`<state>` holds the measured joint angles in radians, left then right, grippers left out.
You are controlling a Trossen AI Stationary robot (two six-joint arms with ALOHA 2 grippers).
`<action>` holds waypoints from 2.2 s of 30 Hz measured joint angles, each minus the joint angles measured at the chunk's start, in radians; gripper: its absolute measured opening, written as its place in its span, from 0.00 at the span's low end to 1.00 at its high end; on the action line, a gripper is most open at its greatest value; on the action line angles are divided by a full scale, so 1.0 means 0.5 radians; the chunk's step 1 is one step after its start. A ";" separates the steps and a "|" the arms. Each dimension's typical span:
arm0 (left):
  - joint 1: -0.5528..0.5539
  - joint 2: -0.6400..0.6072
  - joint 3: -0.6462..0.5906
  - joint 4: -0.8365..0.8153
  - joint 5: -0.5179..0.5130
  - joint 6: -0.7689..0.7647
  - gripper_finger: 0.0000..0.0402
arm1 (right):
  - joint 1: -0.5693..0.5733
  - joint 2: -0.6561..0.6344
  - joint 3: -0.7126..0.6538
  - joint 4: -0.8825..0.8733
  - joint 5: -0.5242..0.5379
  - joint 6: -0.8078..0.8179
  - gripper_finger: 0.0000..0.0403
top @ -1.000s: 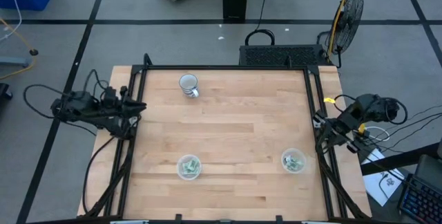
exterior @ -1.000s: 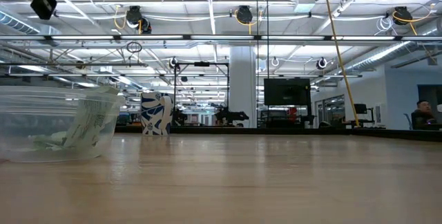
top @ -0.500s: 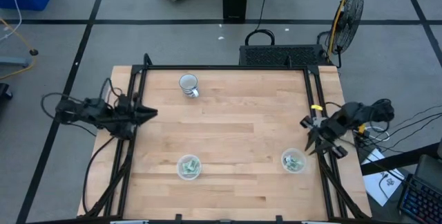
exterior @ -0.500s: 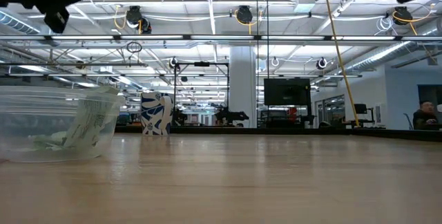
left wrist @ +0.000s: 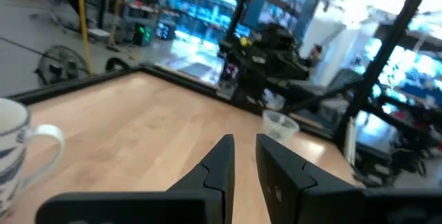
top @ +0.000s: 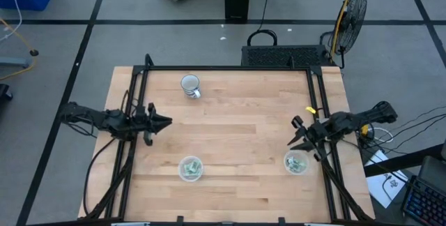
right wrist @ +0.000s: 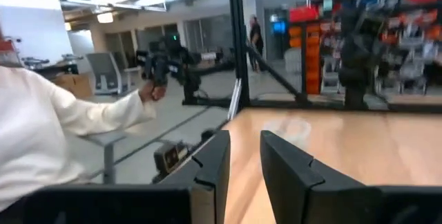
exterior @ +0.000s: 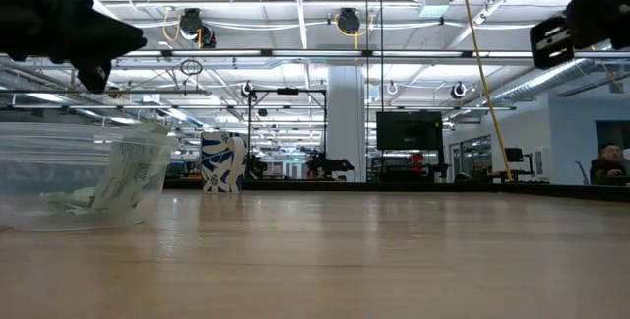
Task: Pick and place items into bin
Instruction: Return to Home Position
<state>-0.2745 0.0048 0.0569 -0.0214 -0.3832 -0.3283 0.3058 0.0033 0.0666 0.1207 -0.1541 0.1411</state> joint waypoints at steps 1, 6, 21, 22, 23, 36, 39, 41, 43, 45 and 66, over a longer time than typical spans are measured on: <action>0.000 -0.001 -0.015 0.036 -0.025 -0.006 0.16 | -0.002 0.001 -0.014 0.028 -0.002 0.005 0.18; 0.000 0.002 -0.058 0.087 -0.073 -0.029 0.16 | -0.035 0.000 -0.051 0.061 -0.006 0.007 0.18; 0.000 0.021 -0.090 0.164 0.011 0.053 0.16 | -0.129 -0.001 -0.059 -0.008 -0.006 0.007 0.18; 0.001 0.029 -0.090 0.162 0.028 0.072 0.16 | -0.129 -0.001 -0.059 -0.025 -0.006 -0.012 0.18; 0.000 0.031 -0.090 0.160 0.038 0.092 0.16 | -0.129 -0.001 -0.059 -0.048 -0.006 -0.041 0.18; 0.000 0.110 -0.091 0.158 0.034 0.114 0.16 | -0.128 0.021 -0.104 -0.159 0.001 -0.137 0.18; 0.000 0.108 -0.091 0.158 0.033 0.113 0.16 | -0.128 0.022 -0.104 -0.159 0.001 -0.160 0.18; 0.000 0.108 -0.091 0.163 0.033 0.113 0.16 | -0.128 0.022 -0.104 -0.159 0.001 -0.163 0.18; 0.000 0.108 -0.092 0.168 0.033 0.112 0.16 | -0.128 0.022 -0.105 -0.159 0.001 -0.163 0.18; 0.000 0.108 -0.092 0.168 0.033 0.112 0.16 | -0.128 0.022 -0.105 -0.159 0.001 -0.163 0.18; 0.000 0.108 -0.093 0.171 0.032 0.111 0.16 | -0.128 0.022 -0.105 -0.159 0.001 -0.163 0.18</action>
<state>-0.2745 0.0589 0.0105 0.0643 -0.3672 -0.2729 0.2417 0.0143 0.0143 0.0414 -0.1538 0.0593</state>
